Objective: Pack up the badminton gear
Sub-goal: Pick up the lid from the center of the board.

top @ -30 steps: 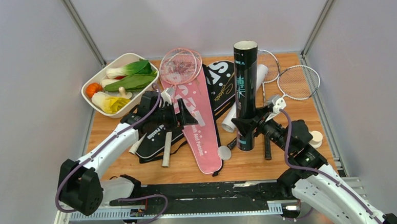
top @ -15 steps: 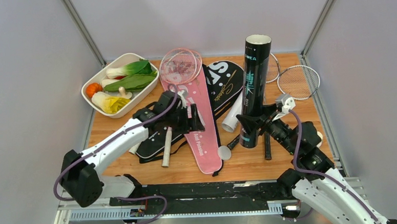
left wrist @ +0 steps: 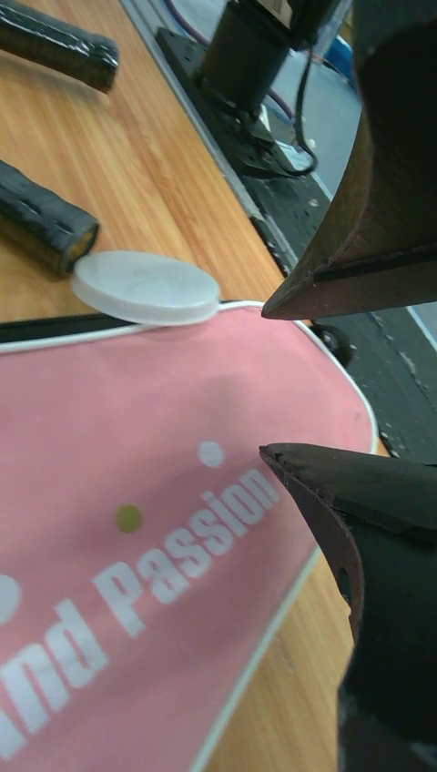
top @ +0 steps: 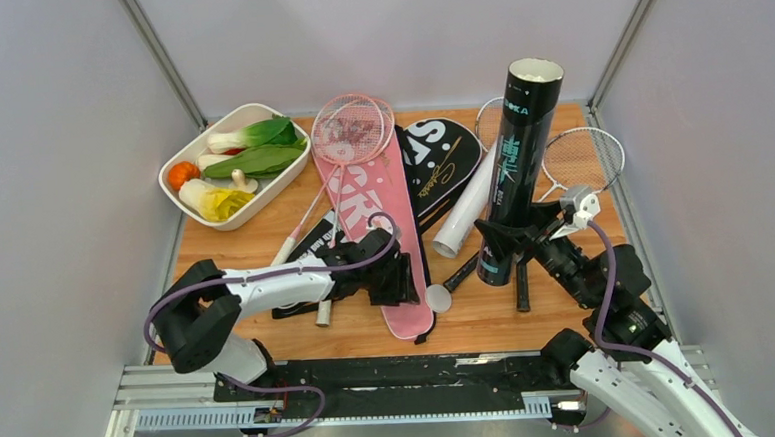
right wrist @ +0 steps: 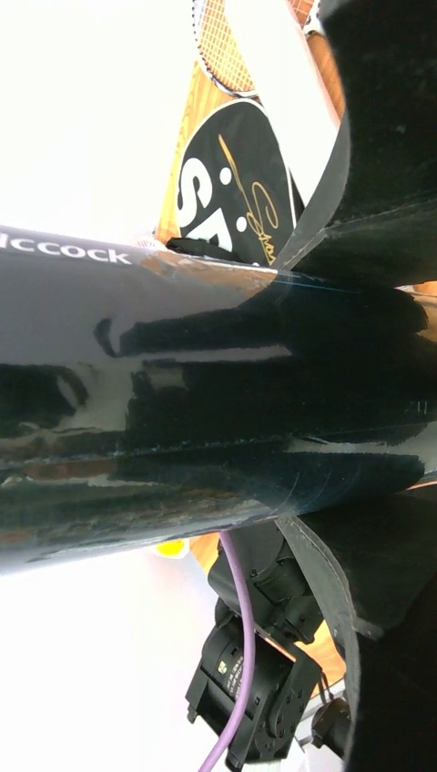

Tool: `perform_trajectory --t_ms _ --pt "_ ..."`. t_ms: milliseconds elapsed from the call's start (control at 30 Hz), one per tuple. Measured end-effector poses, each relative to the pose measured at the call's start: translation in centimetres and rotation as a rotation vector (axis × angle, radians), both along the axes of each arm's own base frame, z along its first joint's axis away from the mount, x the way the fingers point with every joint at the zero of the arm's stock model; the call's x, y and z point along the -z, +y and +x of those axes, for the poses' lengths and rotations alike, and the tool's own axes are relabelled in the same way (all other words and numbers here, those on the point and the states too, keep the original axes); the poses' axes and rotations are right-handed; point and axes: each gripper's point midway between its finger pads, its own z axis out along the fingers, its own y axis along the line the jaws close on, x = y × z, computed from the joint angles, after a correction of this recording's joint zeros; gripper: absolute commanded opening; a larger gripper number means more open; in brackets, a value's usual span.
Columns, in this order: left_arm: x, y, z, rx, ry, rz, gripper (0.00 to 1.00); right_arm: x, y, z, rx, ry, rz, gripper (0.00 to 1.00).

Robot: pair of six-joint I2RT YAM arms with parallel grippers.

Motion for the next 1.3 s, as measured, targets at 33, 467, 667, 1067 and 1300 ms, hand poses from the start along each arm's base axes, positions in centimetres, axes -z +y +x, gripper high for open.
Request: perform_trajectory --t_ms 33,467,667,1067,1300 --pt "0.2 -0.4 0.2 -0.005 -0.002 -0.006 0.60 0.1 0.0 0.0 0.000 0.003 -0.005 0.00" --pt "1.4 -4.3 1.5 -0.049 0.004 -0.116 0.59 0.4 -0.3 -0.2 0.004 0.002 -0.029 0.00" --pt "1.7 -5.1 1.6 -0.052 0.020 -0.127 0.51 0.6 -0.3 -0.2 0.006 -0.001 -0.046 0.00" --pt "2.1 -6.3 1.0 -0.070 0.060 -0.158 0.29 0.5 -0.3 0.0 0.010 -0.009 -0.067 0.00" --pt "1.7 -6.8 0.9 -0.075 0.064 -0.187 0.08 0.5 -0.3 0.0 0.010 -0.009 -0.071 0.00"
